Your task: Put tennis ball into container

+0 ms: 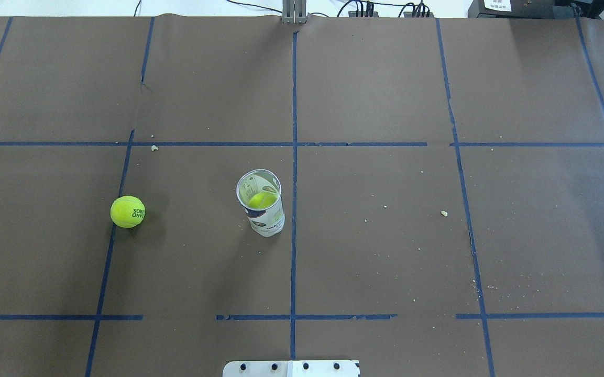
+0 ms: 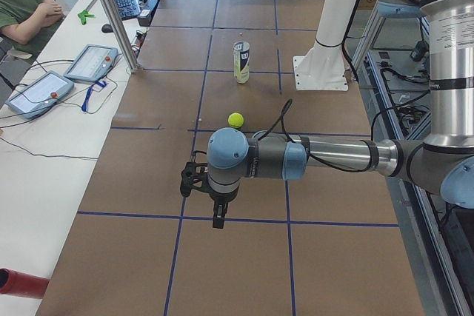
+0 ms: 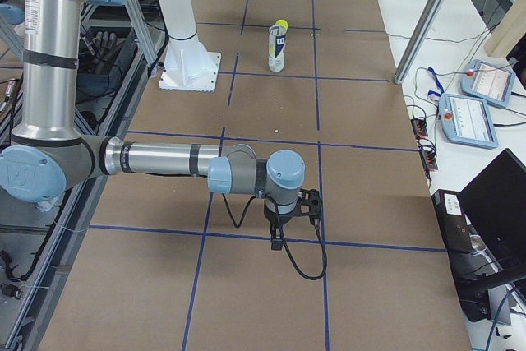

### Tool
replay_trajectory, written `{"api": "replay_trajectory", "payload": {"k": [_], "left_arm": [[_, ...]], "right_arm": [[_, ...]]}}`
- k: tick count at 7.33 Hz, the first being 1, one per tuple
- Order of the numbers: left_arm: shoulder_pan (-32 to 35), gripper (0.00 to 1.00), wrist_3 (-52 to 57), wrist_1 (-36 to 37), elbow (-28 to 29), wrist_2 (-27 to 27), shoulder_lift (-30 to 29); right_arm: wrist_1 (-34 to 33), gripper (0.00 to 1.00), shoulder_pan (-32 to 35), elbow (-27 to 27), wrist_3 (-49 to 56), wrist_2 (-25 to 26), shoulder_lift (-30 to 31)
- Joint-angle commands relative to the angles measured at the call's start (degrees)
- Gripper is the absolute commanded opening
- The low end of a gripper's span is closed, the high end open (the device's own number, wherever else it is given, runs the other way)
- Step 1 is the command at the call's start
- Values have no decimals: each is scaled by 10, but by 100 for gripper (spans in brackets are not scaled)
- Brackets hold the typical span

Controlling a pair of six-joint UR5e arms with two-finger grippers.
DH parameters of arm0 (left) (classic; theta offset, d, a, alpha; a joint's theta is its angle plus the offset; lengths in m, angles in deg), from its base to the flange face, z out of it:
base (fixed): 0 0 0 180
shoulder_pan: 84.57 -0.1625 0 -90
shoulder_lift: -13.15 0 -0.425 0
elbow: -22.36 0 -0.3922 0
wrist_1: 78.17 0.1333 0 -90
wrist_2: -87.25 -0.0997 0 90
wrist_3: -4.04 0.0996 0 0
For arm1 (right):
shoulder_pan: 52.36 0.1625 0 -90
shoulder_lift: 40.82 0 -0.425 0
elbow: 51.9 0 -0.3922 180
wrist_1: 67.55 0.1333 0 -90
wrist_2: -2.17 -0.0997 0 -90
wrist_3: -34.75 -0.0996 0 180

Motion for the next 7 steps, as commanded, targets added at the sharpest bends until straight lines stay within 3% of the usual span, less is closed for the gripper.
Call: {"api": "replay_trajectory", "payload": {"k": [1,3,5,7], "left_arm": [[-2,100,1,0,-3,0,0],[-2,100,-3,-1,1,1,0],[-2,100,-4,-16,10,2,-51],[0,100,2,-20,24,5,-48]], "right_arm": [[0,100,0,0,0,0,0],[0,100,0,0,0,0,0],[0,100,0,0,0,0,0],[0,100,0,0,0,0,0]]}}
